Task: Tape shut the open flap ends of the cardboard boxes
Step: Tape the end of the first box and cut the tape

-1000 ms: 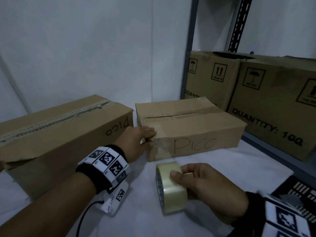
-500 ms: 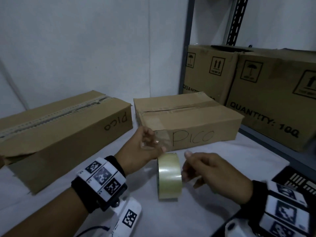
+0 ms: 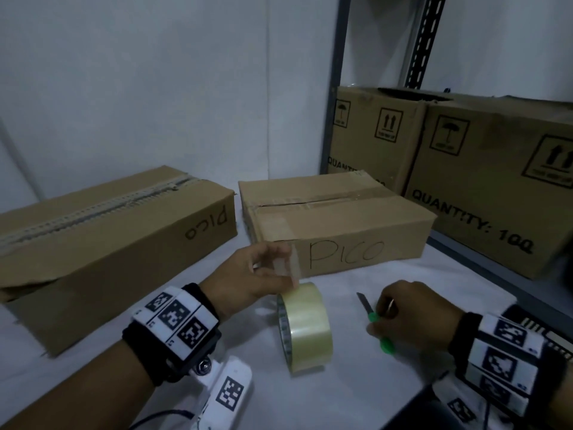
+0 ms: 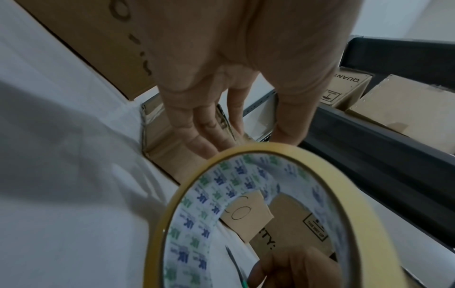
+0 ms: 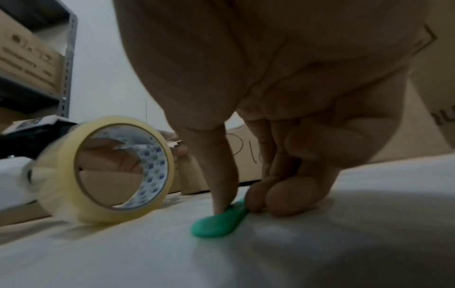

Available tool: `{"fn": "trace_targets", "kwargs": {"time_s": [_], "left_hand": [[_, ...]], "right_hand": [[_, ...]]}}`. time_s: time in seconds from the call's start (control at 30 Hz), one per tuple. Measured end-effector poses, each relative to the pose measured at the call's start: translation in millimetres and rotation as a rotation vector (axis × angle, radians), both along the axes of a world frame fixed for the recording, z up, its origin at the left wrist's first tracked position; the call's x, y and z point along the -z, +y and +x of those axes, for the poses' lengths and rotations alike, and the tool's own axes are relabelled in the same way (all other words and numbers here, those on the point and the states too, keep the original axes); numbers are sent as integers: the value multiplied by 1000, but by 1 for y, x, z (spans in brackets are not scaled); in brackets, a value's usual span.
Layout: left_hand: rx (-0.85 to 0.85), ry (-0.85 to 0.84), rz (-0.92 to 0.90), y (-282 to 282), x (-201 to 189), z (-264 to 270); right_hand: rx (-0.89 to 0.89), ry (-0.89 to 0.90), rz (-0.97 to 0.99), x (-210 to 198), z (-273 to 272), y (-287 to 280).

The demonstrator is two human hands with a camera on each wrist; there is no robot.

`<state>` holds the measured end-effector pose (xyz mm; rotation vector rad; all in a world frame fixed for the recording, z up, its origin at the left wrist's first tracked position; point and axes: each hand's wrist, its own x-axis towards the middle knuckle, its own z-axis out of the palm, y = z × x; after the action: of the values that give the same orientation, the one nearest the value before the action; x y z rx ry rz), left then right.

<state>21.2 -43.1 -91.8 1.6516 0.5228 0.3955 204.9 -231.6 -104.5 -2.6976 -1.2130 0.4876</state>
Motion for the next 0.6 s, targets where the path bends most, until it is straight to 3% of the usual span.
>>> {"fn": "trace_targets", "kwargs": {"time_s": [0.6], "left_hand": [[18,-32,-15,7,7,0]], "right_hand": [[-178,162,85,12,15,1]]}}
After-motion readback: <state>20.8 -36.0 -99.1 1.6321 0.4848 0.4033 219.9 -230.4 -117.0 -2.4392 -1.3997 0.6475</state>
